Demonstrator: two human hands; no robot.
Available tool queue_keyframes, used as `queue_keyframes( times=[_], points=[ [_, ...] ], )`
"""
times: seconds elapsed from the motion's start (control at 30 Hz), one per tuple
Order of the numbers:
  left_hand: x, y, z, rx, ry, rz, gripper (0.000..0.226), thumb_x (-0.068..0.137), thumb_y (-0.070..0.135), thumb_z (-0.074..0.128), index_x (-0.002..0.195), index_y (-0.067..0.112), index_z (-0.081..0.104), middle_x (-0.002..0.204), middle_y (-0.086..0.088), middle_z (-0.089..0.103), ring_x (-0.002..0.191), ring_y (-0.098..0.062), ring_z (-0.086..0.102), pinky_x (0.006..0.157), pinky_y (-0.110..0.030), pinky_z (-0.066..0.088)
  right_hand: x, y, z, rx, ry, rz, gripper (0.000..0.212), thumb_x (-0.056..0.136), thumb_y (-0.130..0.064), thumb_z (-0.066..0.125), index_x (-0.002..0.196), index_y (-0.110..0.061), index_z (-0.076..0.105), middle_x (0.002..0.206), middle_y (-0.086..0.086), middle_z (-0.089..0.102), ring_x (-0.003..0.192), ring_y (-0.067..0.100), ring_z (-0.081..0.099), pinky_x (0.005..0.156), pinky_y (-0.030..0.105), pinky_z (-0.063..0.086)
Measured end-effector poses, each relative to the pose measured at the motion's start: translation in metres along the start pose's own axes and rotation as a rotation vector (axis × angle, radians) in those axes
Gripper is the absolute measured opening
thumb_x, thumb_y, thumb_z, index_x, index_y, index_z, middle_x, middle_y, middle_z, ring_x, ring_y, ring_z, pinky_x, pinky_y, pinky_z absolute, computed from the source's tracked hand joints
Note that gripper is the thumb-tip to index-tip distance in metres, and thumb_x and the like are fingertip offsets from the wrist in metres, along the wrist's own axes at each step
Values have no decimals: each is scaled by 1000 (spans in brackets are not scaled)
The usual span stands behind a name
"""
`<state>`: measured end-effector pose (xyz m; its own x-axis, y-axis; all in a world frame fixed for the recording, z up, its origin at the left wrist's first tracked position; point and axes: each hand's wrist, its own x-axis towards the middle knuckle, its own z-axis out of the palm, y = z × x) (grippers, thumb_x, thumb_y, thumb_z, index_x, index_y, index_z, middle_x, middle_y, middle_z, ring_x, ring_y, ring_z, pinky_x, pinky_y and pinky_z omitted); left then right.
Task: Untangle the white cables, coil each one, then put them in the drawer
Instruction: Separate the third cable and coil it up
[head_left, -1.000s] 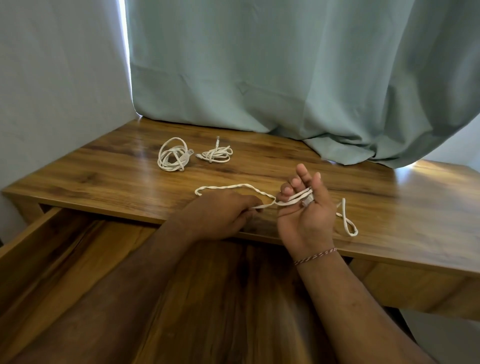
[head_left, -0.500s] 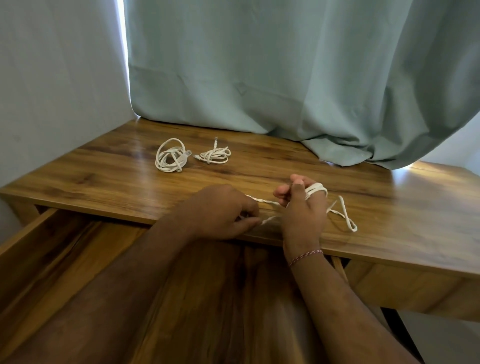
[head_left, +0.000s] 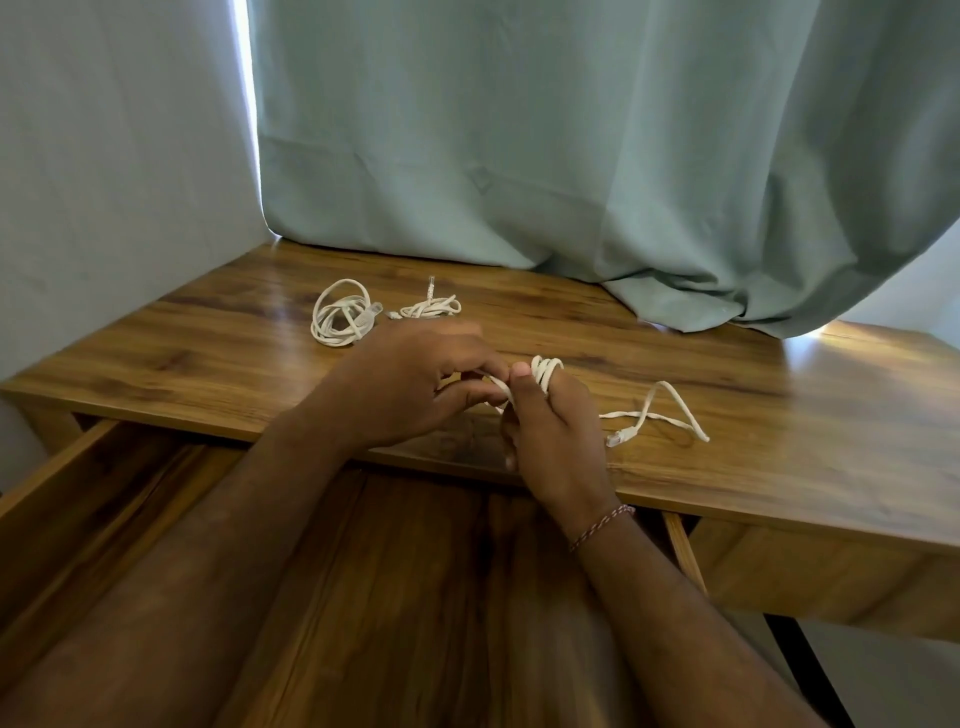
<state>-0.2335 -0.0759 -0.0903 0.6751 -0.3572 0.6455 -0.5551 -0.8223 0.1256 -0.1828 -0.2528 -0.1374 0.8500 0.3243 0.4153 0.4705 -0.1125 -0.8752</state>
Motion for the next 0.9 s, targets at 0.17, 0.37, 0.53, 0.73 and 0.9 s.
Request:
queue_keyframes(
  times=[0.17, 0.37, 0.53, 0.73, 0.9],
  points=[
    [-1, 1, 1, -36, 87, 11, 20, 99, 36, 64, 107, 23, 78, 90, 6, 71, 80, -13, 66, 65, -43, 53, 1, -11, -12, 359, -385, 57, 56, 108, -45, 40, 77, -3, 62, 62, 10, 53, 39, 13, 35, 39, 22, 34],
    [-1, -1, 2, -231, 112, -3, 23, 98, 30, 67, 106, 13, 80, 89, 0, 74, 81, -18, 70, 69, -43, 53, 3, -6, -20, 539, -603, 95, 43, 102, -34, 48, 71, -6, 53, 47, 0, 28, 32, 13, 31, 39, 18, 26],
    [-1, -2, 13, -418, 134, -61, 15, 96, 15, 69, 106, 11, 79, 94, -2, 72, 88, -16, 69, 78, -34, 55, 4, 2, -19, 760, -758, 69, 41, 102, -36, 55, 75, -6, 49, 44, -3, 31, 30, 13, 32, 38, 26, 10],
    [-1, 6, 28, -536, 157, -173, 18, 102, 9, 59, 109, 13, 76, 95, 1, 72, 88, -12, 69, 72, -22, 51, 0, 6, -10, 934, -803, 110, 39, 104, -33, 47, 73, -9, 55, 39, -4, 38, 33, 16, 49, 38, 25, 21],
    [2, 10, 33, -710, 191, -340, 20, 103, 4, 56, 107, 12, 74, 86, 19, 74, 74, 3, 68, 60, -13, 50, 0, -1, -5, 1094, -704, 112, 43, 105, -34, 38, 74, -10, 57, 40, -2, 43, 40, 17, 55, 45, 27, 33]
  ],
)
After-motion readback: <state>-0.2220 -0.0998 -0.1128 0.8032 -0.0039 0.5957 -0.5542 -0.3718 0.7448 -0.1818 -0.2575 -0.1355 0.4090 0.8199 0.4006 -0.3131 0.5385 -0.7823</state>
